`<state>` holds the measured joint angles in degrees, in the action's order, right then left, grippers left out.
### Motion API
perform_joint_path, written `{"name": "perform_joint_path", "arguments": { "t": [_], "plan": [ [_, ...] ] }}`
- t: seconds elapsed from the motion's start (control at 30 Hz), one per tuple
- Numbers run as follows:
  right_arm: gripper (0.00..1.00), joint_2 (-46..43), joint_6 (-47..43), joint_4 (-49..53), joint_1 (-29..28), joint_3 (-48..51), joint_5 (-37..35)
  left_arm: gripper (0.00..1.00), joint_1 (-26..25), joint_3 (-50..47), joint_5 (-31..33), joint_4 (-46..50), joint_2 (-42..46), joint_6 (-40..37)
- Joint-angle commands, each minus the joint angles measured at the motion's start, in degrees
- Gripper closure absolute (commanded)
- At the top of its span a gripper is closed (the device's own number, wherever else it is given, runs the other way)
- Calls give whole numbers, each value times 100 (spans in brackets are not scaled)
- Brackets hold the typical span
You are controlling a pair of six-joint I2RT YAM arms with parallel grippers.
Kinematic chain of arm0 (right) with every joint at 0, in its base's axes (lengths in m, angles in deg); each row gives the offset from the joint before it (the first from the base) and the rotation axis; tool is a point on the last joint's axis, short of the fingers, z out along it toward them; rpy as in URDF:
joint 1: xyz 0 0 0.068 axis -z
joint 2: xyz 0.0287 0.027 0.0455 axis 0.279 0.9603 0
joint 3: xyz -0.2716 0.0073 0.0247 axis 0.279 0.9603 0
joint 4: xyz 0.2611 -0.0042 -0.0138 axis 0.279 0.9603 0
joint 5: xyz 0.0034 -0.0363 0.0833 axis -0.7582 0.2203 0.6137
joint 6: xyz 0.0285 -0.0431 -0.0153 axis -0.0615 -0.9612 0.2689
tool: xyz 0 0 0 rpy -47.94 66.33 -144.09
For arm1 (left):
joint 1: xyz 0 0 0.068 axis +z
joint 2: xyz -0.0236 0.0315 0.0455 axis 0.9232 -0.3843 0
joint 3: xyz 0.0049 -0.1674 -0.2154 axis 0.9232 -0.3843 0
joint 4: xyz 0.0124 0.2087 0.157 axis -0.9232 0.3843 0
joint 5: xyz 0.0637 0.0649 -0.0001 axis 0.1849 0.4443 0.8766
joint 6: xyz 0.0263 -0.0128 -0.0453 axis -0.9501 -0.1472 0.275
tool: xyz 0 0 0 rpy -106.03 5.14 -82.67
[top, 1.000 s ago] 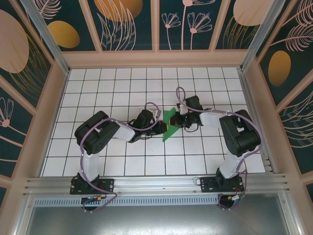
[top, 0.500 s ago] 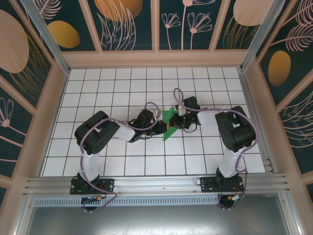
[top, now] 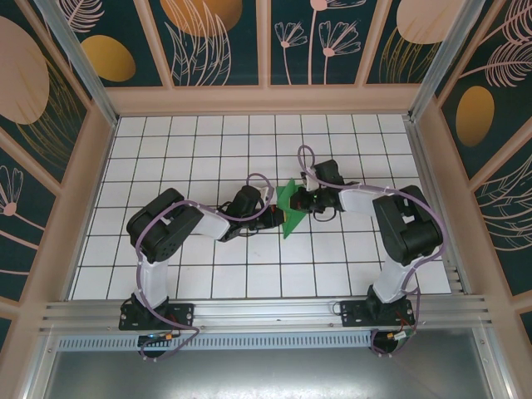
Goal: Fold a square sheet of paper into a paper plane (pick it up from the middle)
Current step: Fourth fold the wing at the center of the table.
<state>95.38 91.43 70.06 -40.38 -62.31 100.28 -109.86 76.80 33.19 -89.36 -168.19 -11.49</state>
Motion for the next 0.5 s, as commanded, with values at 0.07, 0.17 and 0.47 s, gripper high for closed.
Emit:
{"name": "perform_joint_path", "arguments": {
  "t": [0.07, 0.17, 0.47],
  "plan": [
    [100, 154, -140, -73, -77, -219, 346, 100, 3, -143, 447, 1183, -303, -197],
    [100, 312, -188, -15, -87, -298, 327, 100, 1, -133, 447, 1203, -304, -193],
    [100, 451, -174, 40, -85, -33, -14, 100, 3, 51, 421, 1300, -216, -290]
  ]
}}
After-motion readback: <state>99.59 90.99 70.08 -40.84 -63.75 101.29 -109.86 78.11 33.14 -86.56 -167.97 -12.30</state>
